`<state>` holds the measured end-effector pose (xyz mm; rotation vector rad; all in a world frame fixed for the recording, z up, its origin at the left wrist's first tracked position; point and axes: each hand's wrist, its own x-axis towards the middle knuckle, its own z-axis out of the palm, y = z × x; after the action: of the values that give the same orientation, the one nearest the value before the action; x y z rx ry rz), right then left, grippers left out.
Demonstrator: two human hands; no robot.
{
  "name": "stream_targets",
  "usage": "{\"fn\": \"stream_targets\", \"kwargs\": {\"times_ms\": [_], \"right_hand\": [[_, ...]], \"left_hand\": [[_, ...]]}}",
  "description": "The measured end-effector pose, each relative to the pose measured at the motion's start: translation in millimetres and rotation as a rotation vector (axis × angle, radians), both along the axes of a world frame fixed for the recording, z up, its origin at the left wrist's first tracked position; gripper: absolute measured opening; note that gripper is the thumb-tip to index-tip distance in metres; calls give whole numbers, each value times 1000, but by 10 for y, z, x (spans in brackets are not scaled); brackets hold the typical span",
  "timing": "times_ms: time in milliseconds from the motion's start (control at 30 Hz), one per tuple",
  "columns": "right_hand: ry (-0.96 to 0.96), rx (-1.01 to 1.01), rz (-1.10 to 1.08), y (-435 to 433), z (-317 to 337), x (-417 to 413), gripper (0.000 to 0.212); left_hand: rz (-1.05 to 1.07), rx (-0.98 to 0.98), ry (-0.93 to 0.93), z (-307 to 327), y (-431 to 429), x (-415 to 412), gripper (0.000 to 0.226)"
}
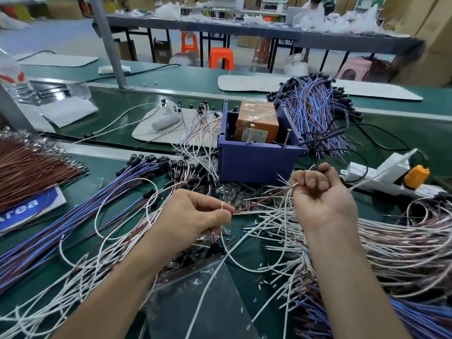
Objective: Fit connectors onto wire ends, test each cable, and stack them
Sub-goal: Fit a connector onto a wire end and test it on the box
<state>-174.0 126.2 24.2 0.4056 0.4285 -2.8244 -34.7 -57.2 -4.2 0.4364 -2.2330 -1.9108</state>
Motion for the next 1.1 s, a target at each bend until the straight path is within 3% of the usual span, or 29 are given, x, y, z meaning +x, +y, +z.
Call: {"fn": "stream_targets", "kwargs": {"times_ms": [100,267,400,567,733,867,1000,1100], "right_hand": [[98,306,72,3,10,28,25],[690,1211,360,-121,36,183,33],[972,1517,549,-264,-38,304,22],[1005,1545,786,-265,-100,310,17],[908,1530,693,-270,-76,276,24],[790,1655,548,-234,-104,228,28],[710,1432,506,-211,-77,206,28],[732,1348,516,-282,-82,273,31]], "left_hand": [[101,8,69,11,-11,-15,20],[212,112,184,12,-43,-44,19],[252,180,220,-13,-97,-58,23],[282,174,221,-42,-113,-79,30],[325,178,229,-68,-76,-110,30],[414,243,270,-55,-190,-100,26],[327,198,229,-67,-183,-65,5],[277,129,148,-109,-71,-86,5]]}}
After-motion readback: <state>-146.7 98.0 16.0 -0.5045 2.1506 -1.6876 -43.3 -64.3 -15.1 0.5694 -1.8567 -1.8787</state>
